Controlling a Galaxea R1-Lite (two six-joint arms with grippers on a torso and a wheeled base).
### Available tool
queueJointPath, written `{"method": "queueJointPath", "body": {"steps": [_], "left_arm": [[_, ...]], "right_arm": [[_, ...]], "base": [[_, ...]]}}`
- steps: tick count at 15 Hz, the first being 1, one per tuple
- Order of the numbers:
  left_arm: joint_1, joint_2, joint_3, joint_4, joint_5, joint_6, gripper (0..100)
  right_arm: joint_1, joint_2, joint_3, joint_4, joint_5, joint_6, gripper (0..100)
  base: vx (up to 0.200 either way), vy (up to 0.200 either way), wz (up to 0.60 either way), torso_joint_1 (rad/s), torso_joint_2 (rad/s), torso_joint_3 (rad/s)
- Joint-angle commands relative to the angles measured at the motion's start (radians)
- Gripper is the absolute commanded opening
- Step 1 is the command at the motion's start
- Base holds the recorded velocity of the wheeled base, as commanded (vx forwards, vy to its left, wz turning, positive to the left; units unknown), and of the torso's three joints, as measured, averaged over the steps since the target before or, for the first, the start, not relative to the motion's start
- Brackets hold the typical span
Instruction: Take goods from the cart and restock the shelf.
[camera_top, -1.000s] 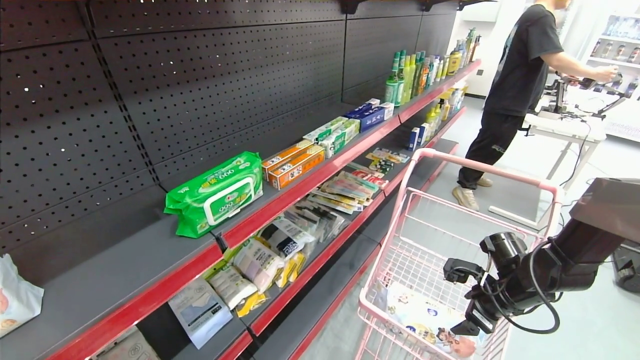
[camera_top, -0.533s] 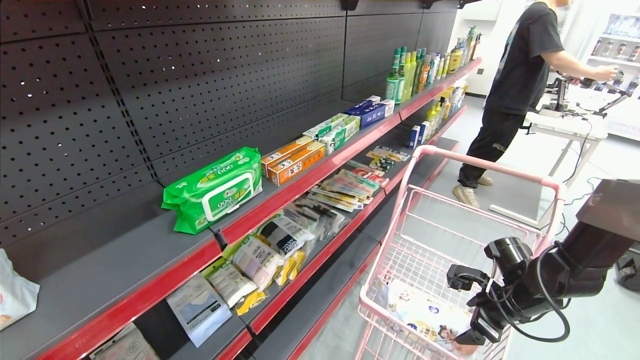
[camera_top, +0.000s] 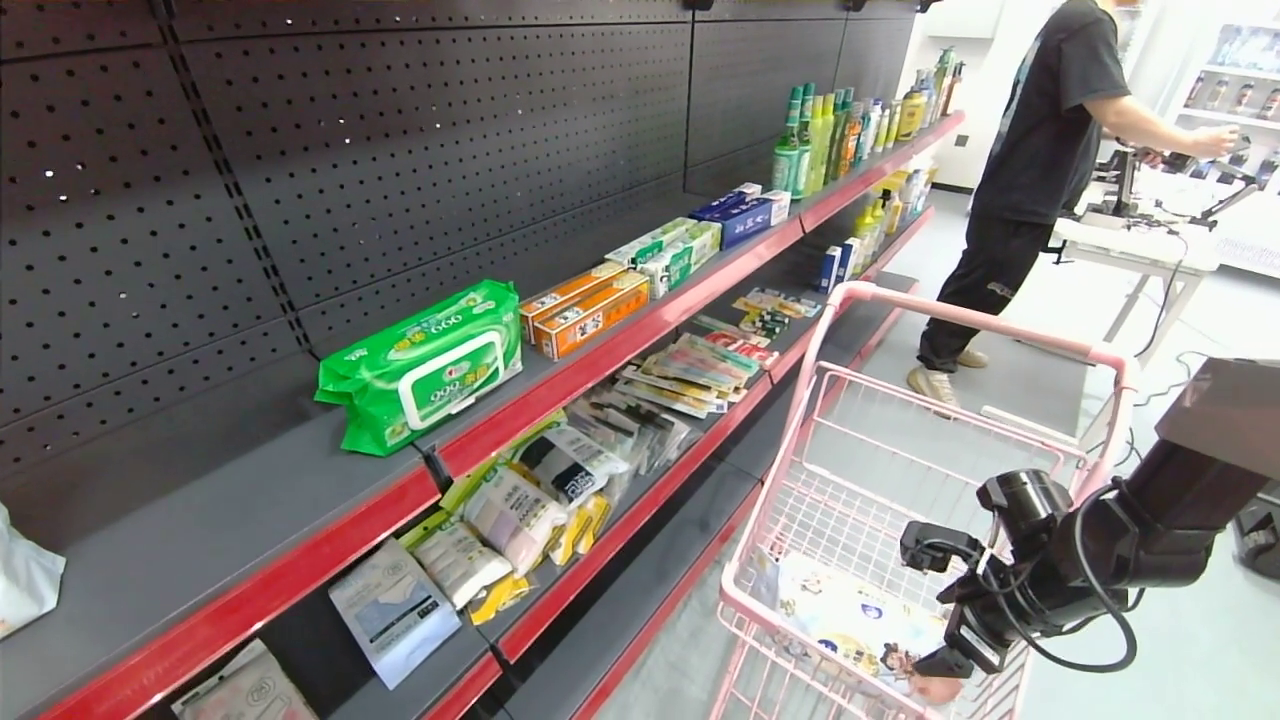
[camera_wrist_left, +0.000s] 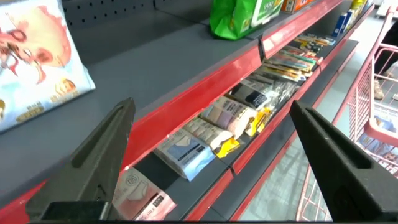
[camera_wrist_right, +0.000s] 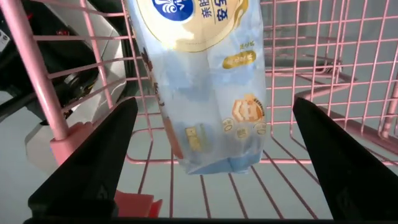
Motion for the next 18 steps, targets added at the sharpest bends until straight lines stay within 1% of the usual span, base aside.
{"method": "queueJointPath", "body": {"steps": [1,4,9,11,15,18], "left_arm": [[0.000,0.001,0.000,0.000,0.000,0.000,100],[0.000,0.001,0.000,0.000,0.000,0.000,100],[0.000,0.001,0.000,0.000,0.000,0.000,100],[0.000,0.001,0.000,0.000,0.000,0.000,100],[0.000,0.001,0.000,0.000,0.000,0.000,100],[0.000,0.001,0.000,0.000,0.000,0.000,100]], "right_arm": [[-0.004,0.000,-0.001,-0.001,0.005,-0.001,100],[-0.009,0.002,-0.020,0.001,0.040,-0.001,100],[-0.009,0.027,-0.020,-0.001,0.048,-0.005,100],[-0.010,0.028,-0.018,-0.001,0.072,-0.004,100],[-0.010,0.034,-0.021,-0.001,0.072,-0.005,100],[-0.010,0.034,-0.020,-0.002,0.072,-0.005,100]], "base": [[0.000,0.000,0.00,-0.163,0.35,0.198],[0.000,0.000,0.00,-0.146,0.34,0.176],[0.000,0.000,0.00,-0.014,0.03,0.018],[0.000,0.000,0.00,0.000,0.00,0.000],[0.000,0.000,0.00,0.000,0.00,0.000],[0.000,0.000,0.00,-0.113,0.24,0.137]]}}
